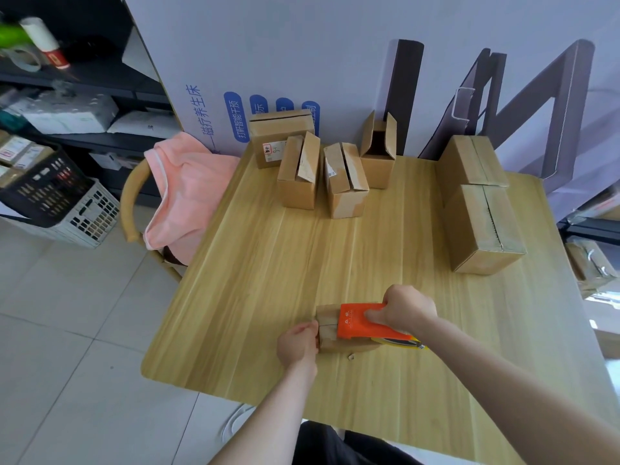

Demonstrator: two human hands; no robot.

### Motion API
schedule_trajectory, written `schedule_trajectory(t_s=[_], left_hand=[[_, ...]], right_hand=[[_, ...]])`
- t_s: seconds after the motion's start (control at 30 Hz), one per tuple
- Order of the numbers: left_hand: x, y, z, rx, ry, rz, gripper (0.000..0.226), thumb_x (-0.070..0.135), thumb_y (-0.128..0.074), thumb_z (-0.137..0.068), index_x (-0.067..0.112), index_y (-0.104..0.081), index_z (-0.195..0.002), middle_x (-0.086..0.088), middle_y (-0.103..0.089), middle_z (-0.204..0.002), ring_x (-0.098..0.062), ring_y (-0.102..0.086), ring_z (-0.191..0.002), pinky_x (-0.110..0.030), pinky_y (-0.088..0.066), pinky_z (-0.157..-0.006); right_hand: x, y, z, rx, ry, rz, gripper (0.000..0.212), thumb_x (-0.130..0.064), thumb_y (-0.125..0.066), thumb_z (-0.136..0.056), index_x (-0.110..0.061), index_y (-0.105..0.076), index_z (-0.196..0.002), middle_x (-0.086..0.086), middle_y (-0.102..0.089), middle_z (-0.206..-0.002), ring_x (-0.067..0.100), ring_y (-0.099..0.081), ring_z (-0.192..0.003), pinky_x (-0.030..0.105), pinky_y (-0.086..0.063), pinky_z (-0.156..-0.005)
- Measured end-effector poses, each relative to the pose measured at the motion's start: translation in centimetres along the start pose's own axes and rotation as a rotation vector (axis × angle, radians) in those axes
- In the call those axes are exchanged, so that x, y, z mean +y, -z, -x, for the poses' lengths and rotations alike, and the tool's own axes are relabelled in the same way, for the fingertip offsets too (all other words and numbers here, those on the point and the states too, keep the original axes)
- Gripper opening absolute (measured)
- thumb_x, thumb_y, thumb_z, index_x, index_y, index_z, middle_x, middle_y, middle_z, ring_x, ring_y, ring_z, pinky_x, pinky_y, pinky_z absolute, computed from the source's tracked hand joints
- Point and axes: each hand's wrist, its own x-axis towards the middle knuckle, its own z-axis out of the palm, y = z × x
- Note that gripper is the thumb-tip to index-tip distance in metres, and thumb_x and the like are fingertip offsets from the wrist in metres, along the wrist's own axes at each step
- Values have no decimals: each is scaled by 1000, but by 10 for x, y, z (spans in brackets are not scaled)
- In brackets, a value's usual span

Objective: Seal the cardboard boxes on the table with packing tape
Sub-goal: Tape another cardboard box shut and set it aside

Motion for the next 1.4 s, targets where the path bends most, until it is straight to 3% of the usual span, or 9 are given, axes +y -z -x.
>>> schedule_trajectory(t_s=[0.17,0.3,0.43,0.5,0.67,1.0,1.1,1.2,1.4], left_hand=[[-3,7,-7,-73,-128,-249,34,45,-68,-74,22,-74,-99,8,-74,-86,-17,-70,-79,-36,-58,-77],[0,16,-12,-83,-102,-453,56,61,-65,-72,23,-69,-112,1,-73,-97,-22,-70,-85,-36,-56,-78],[-4,20,3,94,-253,-431,31,37,-57,-93,16,-69,-111,-3,-72,-106,-21,-65,-93,-26,-43,-73],[-5,10,22,127,-393,-315,31,26,-45,-100,14,-65,-121,-2,-68,-117,-21,-62,-109,-25,-41,-82],[-6,-26,35,-212,-426,-344,50,30,-28,-104,12,-25,-151,-4,-34,-153,-19,-32,-141,-29,-25,-113],[20,-43,-9,-314,-339,-383,44,31,-32,-103,6,-49,-135,-9,-55,-136,-26,-50,-125,-31,-38,-103],[32,-56,-16,-305,-408,-494,43,36,-33,-102,3,-60,-103,-19,-66,-104,-35,-60,-101,-37,-45,-83],[34,-60,-21,-264,-531,-628,48,40,-33,-102,2,-60,-91,-18,-67,-91,-35,-62,-88,-37,-43,-71],[27,-60,-28,-194,-601,-699,51,45,-30,-101,9,-66,-96,-7,-70,-89,-27,-64,-86,-36,-49,-73]], right_hand=[[-5,1,2,4,3,29,43,-59,-59,-72,-17,-63,-80,-6,-60,-69,14,-55,-59,22,-37,-48],[-5,2,3,2,-10,20,41,-57,-58,-72,-16,-63,-77,-5,-62,-68,15,-56,-58,21,-39,-49],[-5,1,4,-3,-12,20,42,-57,-59,-72,-15,-63,-79,-4,-64,-71,15,-58,-60,22,-41,-50],[-6,1,5,-4,-12,16,42,-57,-59,-71,-15,-64,-79,-3,-65,-72,15,-58,-60,22,-41,-50],[-5,3,7,-7,-33,10,42,-56,-59,-71,-15,-64,-76,-4,-63,-67,15,-56,-54,21,-39,-46],[-3,-3,8,8,-120,-65,43,-62,-58,-72,-19,-55,-68,-5,-59,-63,13,-56,-56,22,-37,-46],[0,-4,9,-4,-136,-79,44,-62,-57,-73,-18,-55,-67,-5,-59,-62,14,-58,-54,21,-35,-43],[4,-4,6,-26,-131,-106,48,-64,-55,-75,-16,-59,-70,-4,-61,-63,16,-62,-58,22,-39,-43],[27,-2,0,-90,-45,-214,52,-70,-54,-75,-19,-65,-73,-7,-63,-68,10,-60,-62,23,-39,-49]])
